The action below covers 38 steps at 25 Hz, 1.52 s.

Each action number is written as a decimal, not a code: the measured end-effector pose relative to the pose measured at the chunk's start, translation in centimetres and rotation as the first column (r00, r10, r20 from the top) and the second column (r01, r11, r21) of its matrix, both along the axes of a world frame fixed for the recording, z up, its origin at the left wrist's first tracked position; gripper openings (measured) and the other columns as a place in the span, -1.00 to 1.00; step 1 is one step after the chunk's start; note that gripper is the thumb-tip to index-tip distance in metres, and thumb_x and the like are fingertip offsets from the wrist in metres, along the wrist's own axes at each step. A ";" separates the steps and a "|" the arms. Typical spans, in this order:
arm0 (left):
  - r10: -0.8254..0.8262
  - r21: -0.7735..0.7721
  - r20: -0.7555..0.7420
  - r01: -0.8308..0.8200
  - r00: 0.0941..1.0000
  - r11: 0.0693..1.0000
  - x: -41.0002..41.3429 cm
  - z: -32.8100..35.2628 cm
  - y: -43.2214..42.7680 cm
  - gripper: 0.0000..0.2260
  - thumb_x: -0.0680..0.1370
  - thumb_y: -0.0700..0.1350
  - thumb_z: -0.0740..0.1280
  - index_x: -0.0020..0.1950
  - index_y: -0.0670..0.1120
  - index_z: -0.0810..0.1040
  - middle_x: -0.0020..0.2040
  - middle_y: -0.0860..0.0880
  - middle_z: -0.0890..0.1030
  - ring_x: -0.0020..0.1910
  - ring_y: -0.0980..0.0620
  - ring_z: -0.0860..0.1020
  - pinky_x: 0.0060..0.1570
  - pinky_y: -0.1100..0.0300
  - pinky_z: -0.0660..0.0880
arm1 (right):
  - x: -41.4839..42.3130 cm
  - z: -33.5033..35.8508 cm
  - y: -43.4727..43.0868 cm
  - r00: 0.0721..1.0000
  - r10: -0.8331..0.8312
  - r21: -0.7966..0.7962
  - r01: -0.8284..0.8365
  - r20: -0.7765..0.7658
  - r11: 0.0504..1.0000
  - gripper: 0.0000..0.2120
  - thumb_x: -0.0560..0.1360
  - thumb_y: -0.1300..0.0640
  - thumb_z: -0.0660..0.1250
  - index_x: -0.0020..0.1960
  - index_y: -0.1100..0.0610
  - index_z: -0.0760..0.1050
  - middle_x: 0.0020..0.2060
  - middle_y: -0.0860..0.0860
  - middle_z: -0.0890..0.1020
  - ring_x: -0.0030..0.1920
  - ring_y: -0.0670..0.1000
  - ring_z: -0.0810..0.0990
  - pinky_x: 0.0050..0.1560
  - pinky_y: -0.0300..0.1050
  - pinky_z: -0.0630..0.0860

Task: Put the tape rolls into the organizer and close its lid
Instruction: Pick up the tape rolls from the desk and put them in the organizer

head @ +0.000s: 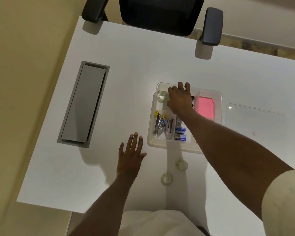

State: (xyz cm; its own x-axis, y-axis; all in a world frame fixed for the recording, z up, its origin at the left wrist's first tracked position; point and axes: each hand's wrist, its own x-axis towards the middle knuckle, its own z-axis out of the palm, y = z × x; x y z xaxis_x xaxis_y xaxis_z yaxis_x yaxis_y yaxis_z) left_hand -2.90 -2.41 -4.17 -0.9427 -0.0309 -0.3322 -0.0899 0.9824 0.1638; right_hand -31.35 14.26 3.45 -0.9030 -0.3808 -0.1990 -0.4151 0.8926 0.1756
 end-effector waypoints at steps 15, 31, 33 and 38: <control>0.042 0.026 0.089 -0.045 0.995 0.999 -0.5 1.8 1.1 -0.34 0.69 0.14 0.11 0.67 -0.02 -0.15 0.68 -0.08 -0.18 0.67 -0.10 -0.14 0.59 -0.25 0.07 | 10.1 2.7 2.8 0.993 0.007 -0.234 -0.034 -0.117 0.972 -0.76 0.42 0.13 0.44 0.06 0.17 0.55 -0.06 0.11 0.64 0.05 0.18 0.56 0.20 0.15 0.39; 0.022 0.086 0.181 -0.038 0.983 0.996 -0.7 2.3 0.5 -0.29 0.68 0.13 0.15 0.66 -0.02 -0.21 0.68 -0.04 -0.25 0.66 -0.07 -0.21 0.58 -0.27 0.02 | 27.2 -0.9 12.7 0.973 -0.079 -0.254 0.134 0.216 0.958 -0.49 0.45 -0.12 0.43 0.31 0.10 0.48 0.16 0.06 0.61 0.14 0.14 0.58 0.16 0.06 0.46; 0.018 0.085 0.188 -0.035 0.982 0.996 -0.7 2.4 0.4 -0.29 0.68 0.14 0.14 0.66 -0.02 -0.22 0.68 -0.04 -0.26 0.66 -0.07 -0.22 0.58 -0.27 0.01 | 27.6 -1.2 13.1 0.954 -0.112 -0.242 0.183 0.279 0.953 -0.39 0.42 -0.14 0.48 0.37 0.10 0.45 0.21 0.07 0.58 0.16 0.15 0.56 0.18 0.08 0.45; 0.013 0.071 0.205 -0.028 0.979 0.997 -0.8 2.6 0.5 -0.28 0.69 0.15 0.12 0.66 -0.02 -0.25 0.67 -0.04 -0.29 0.66 -0.07 -0.24 0.59 -0.26 -0.01 | 28.1 -1.8 12.5 0.943 -0.134 -0.241 0.212 0.304 0.947 -0.42 0.40 -0.08 0.51 0.33 0.09 0.45 0.17 0.07 0.58 0.11 0.15 0.57 0.12 0.07 0.47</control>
